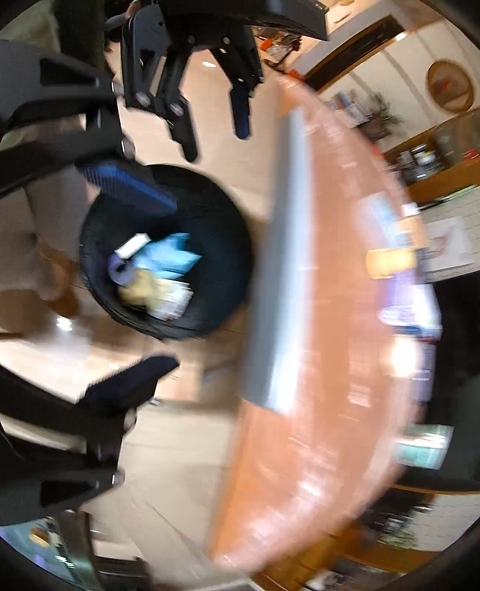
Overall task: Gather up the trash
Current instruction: 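Open the left tool over the bin while the right tool releases the purple roller, then grasp the blue dental floss case with the left tool while the right tool grasps the cream ball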
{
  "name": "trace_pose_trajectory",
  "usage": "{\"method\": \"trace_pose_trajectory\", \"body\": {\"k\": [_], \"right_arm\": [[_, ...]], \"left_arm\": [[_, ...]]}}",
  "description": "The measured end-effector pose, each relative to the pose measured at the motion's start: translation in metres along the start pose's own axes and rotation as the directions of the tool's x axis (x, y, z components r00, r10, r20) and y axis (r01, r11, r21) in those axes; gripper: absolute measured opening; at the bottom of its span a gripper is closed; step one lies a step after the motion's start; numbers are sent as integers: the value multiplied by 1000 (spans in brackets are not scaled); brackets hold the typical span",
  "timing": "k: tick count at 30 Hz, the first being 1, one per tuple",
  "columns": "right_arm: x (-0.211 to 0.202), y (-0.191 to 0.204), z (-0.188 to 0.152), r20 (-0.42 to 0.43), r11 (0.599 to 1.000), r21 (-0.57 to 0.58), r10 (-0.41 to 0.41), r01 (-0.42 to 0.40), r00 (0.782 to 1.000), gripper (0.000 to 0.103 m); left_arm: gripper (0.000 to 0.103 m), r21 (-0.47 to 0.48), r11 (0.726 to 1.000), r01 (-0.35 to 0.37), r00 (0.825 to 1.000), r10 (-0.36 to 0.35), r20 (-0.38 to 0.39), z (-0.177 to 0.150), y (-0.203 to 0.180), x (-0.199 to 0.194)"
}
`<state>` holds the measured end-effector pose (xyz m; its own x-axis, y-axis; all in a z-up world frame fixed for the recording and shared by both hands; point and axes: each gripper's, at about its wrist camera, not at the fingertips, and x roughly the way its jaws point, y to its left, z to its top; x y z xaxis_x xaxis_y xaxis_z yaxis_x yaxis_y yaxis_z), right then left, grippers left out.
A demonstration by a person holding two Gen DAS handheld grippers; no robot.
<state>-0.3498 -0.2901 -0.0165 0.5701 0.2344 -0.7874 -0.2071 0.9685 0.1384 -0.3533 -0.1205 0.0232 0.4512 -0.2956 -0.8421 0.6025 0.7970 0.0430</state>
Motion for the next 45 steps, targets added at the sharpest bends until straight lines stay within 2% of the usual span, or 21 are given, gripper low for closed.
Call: {"method": "trace_pose_trajectory", "body": {"k": [1,2,3,4,6,7,9,11,13,23,30,34,42,45], "right_arm": [[-9,-1,7,48,1000,-6,-17,18,999,93],[-19,-3,16,112,1000,-10,-21,23,993,99],[-25,-3,23,159,1000,-10,-11,13,987,99],[-32,-7,32,236,1000,-7,17,-16,972,99],[-33,-16,51,305,999,12,44,-50,951,99],[-29,-19,62,314,998,25,46,-57,948,99],[-18,-23,79,295,999,43,5,-19,955,99],[-2,-24,97,225,992,69,-116,103,967,99],[13,-29,108,182,984,83,-168,155,969,99],[76,-59,149,97,985,92,-157,149,983,99],[111,-64,170,54,985,59,-165,162,985,99],[130,-70,179,18,989,77,-124,123,992,98],[158,-79,192,-30,991,96,-92,94,995,88],[165,-79,197,-47,990,77,-115,119,992,87]], "left_arm": [[94,7,1000,-17,998,17,53,6,2,-13],[97,11,999,-40,994,38,98,11,4,-23],[101,11,997,-82,985,79,151,21,10,-32],[101,8,993,-115,978,112,178,28,15,-36],[101,-16,988,-157,967,157,201,46,29,-35],[101,-41,984,-173,964,178,199,55,39,-31],[101,-79,980,-181,964,193,184,70,56,-24],[101,-119,977,-176,968,193,157,85,72,-12],[101,-158,971,-179,970,201,138,94,89,0],[101,-198,960,-197,974,214,70,125,136,48],[101,-162,973,-165,985,172,27,138,146,77],[101,-153,981,-118,993,120,1,143,154,91],[101,-132,988,-76,997,75,-12,148,161,106],[100,-104,992,-77,997,77,-9,149,158,108]]}}
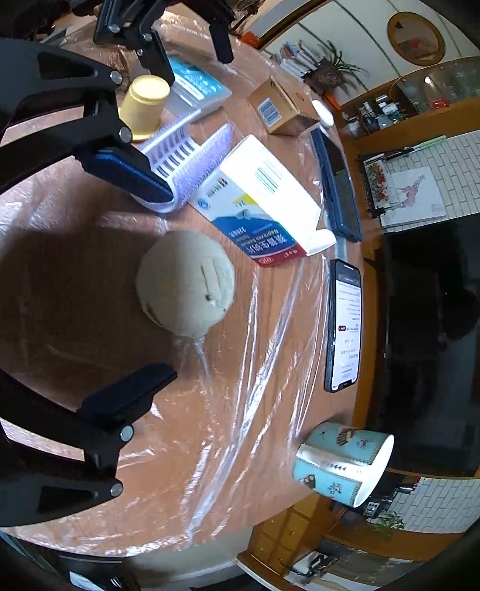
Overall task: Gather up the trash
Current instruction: 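Grasp the blue dental floss case with the left tool while the right tool grasps the cream ball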
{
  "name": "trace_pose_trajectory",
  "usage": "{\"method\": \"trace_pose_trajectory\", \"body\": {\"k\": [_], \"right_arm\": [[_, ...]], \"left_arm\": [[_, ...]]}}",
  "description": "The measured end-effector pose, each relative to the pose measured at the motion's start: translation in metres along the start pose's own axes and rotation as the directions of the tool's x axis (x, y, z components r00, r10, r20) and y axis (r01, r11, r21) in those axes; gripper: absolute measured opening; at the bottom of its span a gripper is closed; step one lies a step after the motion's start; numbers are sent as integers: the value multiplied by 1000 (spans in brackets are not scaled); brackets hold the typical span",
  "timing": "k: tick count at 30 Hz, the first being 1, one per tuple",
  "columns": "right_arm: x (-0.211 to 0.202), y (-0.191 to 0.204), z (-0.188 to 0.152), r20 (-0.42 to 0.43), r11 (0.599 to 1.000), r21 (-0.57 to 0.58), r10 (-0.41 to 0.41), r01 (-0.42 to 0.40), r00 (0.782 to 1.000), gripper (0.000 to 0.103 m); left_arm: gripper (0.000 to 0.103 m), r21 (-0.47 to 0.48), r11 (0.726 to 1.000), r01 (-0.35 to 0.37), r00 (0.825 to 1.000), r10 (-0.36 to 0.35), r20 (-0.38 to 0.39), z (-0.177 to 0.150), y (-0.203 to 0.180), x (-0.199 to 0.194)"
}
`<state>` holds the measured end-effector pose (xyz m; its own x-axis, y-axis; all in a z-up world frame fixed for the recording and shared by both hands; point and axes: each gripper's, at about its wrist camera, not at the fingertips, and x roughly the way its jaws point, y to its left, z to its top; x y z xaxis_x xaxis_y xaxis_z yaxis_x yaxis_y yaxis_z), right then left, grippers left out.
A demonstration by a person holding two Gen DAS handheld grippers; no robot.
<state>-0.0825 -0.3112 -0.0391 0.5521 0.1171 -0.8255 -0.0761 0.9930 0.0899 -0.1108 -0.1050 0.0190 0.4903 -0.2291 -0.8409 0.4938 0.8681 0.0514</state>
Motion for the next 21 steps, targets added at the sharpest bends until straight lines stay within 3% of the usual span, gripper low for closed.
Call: {"method": "trace_pose_trajectory", "body": {"k": [5,14,19,21], "right_arm": [[7,0,7,-23,1000,-6,4,-4,1000,84],[0,-6,8,-29,1000,-8,2,-2,1000,79],[9,0,12,-41,999,-40,-8,6,999,74],[11,5,15,-41,998,-59,-13,11,999,68]], "left_arm": [[93,21,1000,14,1000,-14,-13,1,-1,5],[93,1,1000,27,1000,-27,-16,1,7,6],[79,2,999,47,998,-47,-34,2,7,12],[75,1,999,54,998,-54,-41,2,8,14]]}}
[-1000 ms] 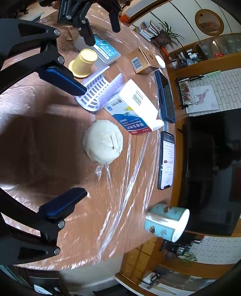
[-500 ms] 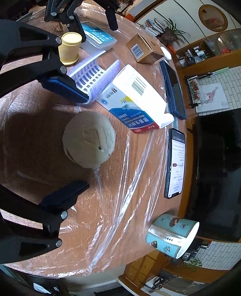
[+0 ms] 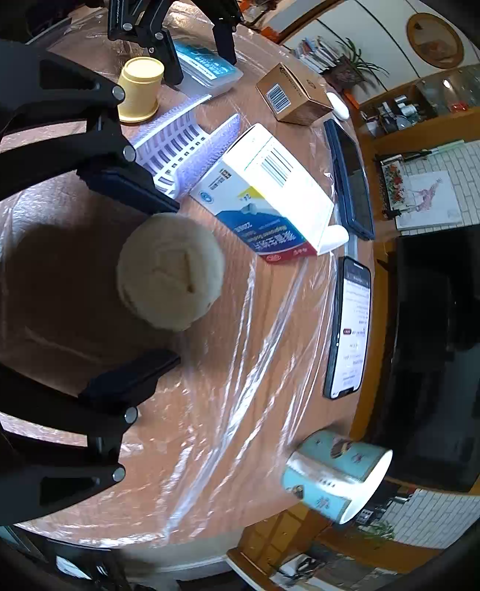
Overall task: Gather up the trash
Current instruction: 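Grasp the blue dental floss case with the left tool while the right tool grasps the cream ball, then carry the floss case in the left tool while the right tool carries the cream ball to the bin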
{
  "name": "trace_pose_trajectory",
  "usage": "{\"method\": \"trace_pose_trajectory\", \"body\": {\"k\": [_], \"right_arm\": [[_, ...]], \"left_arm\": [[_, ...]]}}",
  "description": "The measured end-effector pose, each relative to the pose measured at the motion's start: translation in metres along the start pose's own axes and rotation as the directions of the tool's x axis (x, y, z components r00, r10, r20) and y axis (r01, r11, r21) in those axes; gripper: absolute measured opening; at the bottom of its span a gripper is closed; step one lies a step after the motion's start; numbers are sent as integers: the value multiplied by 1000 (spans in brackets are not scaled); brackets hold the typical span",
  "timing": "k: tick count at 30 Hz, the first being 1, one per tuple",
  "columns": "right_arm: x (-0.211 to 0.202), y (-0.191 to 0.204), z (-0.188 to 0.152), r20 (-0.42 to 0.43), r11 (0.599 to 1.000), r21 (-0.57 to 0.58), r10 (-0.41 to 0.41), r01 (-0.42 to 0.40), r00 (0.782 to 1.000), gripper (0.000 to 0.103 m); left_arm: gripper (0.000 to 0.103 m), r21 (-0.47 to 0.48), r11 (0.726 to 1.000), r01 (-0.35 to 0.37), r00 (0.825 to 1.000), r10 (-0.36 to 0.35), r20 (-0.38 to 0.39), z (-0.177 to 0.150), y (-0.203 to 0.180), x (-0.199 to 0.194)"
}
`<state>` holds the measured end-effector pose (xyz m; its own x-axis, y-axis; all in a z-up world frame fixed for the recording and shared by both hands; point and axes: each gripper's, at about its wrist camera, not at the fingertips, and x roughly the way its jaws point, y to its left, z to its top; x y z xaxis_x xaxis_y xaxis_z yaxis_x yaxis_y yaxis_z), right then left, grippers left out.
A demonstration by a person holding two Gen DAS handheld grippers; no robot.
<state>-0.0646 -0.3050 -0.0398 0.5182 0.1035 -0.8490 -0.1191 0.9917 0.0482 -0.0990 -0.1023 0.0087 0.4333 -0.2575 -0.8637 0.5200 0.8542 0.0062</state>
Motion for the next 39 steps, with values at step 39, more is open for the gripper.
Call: {"method": "trace_pose_trajectory", "body": {"k": [39], "right_arm": [[-68,7,-46,105,995,95,-31,21,994,52]], "left_arm": [[55,-151,987,-47,998,54,45,-13,-17,-38]]}}
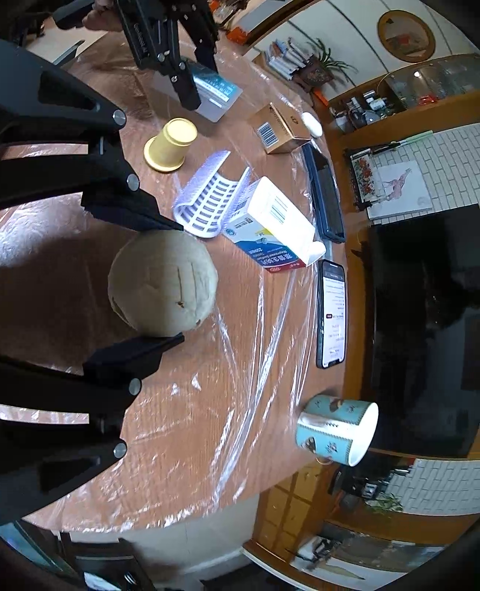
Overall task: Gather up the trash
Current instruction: 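Carry the floss case in the left tool while the right tool carries the cream ball to the bin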
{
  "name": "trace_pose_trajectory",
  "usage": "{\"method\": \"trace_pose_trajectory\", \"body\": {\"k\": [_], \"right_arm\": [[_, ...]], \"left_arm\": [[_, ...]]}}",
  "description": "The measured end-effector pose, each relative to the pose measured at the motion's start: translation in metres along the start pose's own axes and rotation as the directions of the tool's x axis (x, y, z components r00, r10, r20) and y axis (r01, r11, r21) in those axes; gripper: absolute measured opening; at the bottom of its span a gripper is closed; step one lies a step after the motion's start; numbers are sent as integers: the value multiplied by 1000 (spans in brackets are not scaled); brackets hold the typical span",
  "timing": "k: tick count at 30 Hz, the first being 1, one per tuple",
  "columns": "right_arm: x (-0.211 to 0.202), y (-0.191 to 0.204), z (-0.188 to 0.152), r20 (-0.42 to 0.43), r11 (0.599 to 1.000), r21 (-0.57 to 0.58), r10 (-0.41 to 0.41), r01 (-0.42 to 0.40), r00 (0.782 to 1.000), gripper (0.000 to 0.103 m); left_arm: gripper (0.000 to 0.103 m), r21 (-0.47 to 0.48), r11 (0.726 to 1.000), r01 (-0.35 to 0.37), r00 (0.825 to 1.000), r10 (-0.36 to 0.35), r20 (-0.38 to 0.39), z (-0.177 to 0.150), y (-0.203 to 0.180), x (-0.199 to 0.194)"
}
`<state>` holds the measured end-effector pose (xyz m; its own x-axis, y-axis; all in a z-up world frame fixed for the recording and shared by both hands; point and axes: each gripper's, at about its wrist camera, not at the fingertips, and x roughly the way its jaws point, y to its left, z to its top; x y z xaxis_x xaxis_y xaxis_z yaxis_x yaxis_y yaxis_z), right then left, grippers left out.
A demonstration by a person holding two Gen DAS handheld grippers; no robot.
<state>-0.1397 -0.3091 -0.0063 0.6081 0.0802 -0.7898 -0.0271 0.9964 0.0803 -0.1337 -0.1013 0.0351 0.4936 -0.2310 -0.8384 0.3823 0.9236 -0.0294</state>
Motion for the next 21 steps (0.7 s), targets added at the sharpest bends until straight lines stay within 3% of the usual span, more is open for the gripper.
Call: {"method": "trace_pose_trajectory", "body": {"k": [21], "right_arm": [[-35,9,-31,31,997,-71,-31,34,999,52]], "left_arm": [[55,27,999,-32,999,32,14,-33,-33,-30]]}}
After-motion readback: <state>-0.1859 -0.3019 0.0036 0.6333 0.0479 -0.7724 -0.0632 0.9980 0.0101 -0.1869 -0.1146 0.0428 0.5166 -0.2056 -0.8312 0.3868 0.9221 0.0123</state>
